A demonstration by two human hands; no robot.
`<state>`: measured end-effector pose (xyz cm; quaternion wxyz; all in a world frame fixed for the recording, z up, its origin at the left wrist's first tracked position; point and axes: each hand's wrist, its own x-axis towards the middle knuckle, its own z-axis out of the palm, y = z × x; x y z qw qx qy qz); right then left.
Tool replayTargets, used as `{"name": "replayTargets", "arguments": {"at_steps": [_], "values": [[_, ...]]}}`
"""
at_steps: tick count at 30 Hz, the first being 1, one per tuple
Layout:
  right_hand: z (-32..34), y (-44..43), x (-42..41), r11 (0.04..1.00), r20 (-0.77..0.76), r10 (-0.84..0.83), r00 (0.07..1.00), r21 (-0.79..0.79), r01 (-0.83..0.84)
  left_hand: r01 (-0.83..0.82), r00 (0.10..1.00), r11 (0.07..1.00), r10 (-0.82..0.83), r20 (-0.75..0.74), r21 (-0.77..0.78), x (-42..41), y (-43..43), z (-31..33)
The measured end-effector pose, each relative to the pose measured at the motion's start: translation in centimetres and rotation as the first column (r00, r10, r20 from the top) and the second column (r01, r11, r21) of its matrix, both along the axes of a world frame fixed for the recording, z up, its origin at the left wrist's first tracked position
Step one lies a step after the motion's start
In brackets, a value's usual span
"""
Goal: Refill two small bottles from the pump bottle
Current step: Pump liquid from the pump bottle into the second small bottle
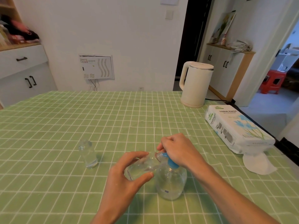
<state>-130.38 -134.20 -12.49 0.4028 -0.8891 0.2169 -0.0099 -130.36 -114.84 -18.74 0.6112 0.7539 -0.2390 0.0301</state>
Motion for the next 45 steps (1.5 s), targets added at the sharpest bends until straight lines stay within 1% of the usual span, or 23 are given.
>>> {"name": "replayTargets", "arguments": {"at_steps": [7, 12, 18, 23, 29, 34, 39, 45], "values": [[0.44, -0.09, -0.16, 0.999, 0.045, 0.017, 0.999, -0.031, -0.016, 0.005, 1.0, 1.0, -0.005, 0.007, -0.016, -0.01, -0.02, 0.32], [0.59, -0.15, 0.05, 0.997, 0.038, 0.035, 0.999, -0.066, -0.032, 0.012, 1.0, 1.0, -0.012, 0.016, -0.011, -0.01, -0.25, 0.37], [0.05, -0.11, 0.05, 1.0, 0.046, -0.022, 0.999, -0.007, 0.022, 0.015, 0.999, 1.0, -0.015, 0.029, -0.016, 0.15, -0.27, 0.09], [-0.19, 0.02, -0.03, 1.0, 0.027, -0.006, 1.0, 0.014, 0.005, 0.008, 0.999, 1.0, -0.007, 0.036, -0.009, 0.18, -0.35, -0.25], [0.06, 0.04, -0.14, 0.999, 0.061, -0.01, 0.998, 0.053, 0.007, 0.011, 0.999, 1.0, -0.01, 0.044, -0.015, 0.08, -0.36, -0.16], [0.57, -0.02, 0.02, 1.0, 0.103, 0.029, 0.994, -0.005, -0.029, 0.006, 0.998, 1.0, -0.005, 0.057, -0.01, 0.1, -0.27, 0.24], [0.44, -0.01, 0.06, 0.997, 0.133, 0.03, 0.991, 0.065, -0.039, -0.004, 0.998, 1.0, 0.003, 0.07, 0.01, 0.22, -0.36, 0.1], [-0.15, -0.07, -0.08, 0.994, 0.089, -0.008, 0.996, 0.107, -0.001, 0.006, 0.998, 1.0, -0.007, 0.064, 0.02, 0.34, -0.52, -0.17]]}}
